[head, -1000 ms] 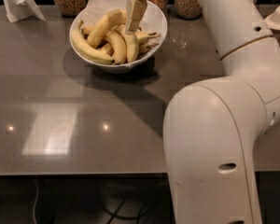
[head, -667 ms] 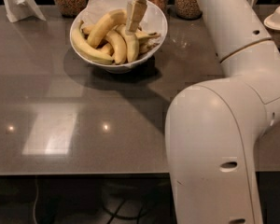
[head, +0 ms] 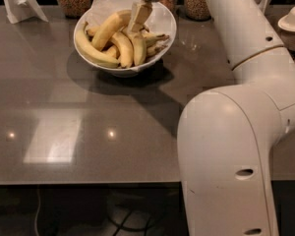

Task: Pick banana from white bowl

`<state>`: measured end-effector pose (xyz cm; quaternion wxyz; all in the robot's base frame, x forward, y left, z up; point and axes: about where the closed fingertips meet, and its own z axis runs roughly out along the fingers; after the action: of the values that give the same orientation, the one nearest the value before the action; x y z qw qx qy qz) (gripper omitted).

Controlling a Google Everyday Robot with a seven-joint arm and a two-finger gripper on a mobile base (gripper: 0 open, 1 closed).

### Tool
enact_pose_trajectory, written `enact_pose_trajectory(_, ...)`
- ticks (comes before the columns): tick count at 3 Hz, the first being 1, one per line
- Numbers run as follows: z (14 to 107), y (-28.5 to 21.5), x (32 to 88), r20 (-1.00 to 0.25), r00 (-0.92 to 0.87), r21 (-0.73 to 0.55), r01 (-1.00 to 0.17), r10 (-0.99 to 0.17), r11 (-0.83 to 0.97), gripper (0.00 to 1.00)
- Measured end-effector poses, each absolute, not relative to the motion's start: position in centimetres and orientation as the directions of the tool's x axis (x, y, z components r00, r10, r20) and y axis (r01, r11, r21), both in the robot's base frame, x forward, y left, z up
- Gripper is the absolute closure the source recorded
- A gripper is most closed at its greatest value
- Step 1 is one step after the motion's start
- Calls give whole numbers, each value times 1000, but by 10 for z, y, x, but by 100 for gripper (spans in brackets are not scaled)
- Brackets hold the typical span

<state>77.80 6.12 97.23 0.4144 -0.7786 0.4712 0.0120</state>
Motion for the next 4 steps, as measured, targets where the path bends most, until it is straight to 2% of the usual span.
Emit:
enact_pose_trajectory(1, 966, 63, 778, -439, 538, -614, -764, -720, -197, 30)
enact_pose_trajectory(3, 954, 69, 774, -515, 475, -538, -827, -714, -163, 33)
enact_pose_trajectory(4, 942, 70, 768, -563, 395, -444, -885, -726, -137, 33)
